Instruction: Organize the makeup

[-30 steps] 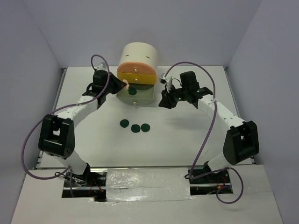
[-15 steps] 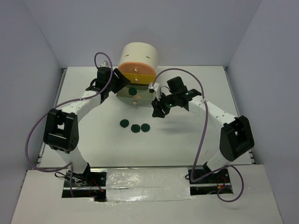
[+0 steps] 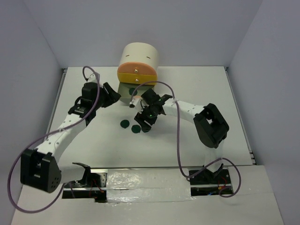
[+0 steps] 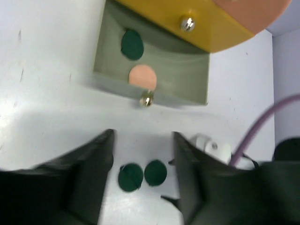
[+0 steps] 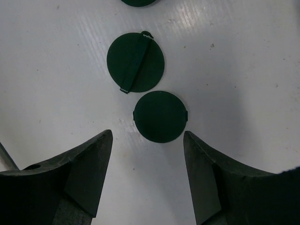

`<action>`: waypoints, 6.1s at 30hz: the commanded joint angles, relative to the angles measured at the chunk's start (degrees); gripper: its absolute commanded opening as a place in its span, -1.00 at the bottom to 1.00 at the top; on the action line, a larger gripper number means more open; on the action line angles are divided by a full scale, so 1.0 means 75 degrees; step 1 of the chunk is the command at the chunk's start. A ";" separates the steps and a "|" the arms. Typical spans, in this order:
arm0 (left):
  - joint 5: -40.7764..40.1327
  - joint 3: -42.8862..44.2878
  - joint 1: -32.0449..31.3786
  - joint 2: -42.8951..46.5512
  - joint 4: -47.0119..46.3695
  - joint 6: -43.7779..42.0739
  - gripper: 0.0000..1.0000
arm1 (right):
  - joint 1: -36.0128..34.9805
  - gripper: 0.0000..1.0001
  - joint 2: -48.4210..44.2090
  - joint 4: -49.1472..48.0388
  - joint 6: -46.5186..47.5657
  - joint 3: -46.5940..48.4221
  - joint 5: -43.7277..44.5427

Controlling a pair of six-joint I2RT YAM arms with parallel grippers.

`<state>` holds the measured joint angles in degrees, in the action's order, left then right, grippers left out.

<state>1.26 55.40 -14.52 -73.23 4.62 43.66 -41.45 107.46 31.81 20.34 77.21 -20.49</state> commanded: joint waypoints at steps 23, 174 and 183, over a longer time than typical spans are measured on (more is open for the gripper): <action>-0.0625 -0.2827 0.0108 0.2862 0.0321 0.0272 0.57 | -0.0450 -0.41 0.1165 0.0258 -0.0228 0.0335 0.1431; -0.0132 0.2657 -0.0431 -0.3150 -0.0640 -0.0395 -0.07 | 0.0371 0.65 -0.1356 -0.0633 -0.0403 -0.0451 -0.0502; -0.0940 0.1045 -0.0407 -0.0928 -0.0300 -0.0712 -0.96 | -0.0426 0.60 -0.0105 -0.0387 -0.1210 0.0368 0.0047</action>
<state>-3.05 67.77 -17.76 -88.82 3.27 39.20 -42.94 103.00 28.36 14.63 76.69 -22.98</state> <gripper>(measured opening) 0.037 0.804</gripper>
